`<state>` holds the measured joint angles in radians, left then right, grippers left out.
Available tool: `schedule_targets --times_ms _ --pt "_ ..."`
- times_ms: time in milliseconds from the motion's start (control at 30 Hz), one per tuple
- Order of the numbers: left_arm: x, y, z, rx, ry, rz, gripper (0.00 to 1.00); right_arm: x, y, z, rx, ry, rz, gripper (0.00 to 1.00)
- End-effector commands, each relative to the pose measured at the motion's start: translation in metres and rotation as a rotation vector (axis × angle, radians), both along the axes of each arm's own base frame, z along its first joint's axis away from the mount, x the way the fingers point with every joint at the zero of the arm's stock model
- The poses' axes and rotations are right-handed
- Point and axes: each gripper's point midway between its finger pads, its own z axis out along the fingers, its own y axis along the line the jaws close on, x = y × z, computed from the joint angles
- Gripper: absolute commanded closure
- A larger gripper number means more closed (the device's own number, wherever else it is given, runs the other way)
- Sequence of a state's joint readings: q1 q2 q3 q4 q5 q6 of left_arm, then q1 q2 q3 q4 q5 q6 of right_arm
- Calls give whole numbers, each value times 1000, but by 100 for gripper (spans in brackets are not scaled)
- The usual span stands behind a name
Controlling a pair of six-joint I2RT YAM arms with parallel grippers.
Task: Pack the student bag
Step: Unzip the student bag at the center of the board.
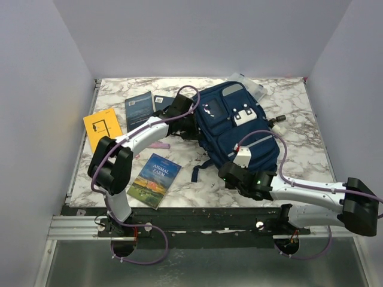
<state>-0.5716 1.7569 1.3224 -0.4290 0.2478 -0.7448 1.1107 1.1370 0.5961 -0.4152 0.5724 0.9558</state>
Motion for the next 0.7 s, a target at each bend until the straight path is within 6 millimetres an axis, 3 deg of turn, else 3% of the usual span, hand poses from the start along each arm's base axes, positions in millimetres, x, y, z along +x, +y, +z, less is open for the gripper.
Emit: schedule_targets --times_ms 0,133,267,400,533,667 --pt "45 11 26 42 -156 -57 100 -20 -27 -17 -156 148 -52 99" --pt "54 8 28 70 -172 -134 99 -24 -30 -12 -142 157 -53 99" --pt "50 5 28 71 -164 -200 47 -15 -6 7 -80 76 92 99" --pt "14 -1 39 -63 -151 -247 18 -2 28 34 31 -40 215 100" --pt "-24 17 44 -127 -114 -148 8 9 43 47 45 -94 237 99" --pt "-66 20 34 -321 47 36 7 9 53 40 56 -89 275 99"
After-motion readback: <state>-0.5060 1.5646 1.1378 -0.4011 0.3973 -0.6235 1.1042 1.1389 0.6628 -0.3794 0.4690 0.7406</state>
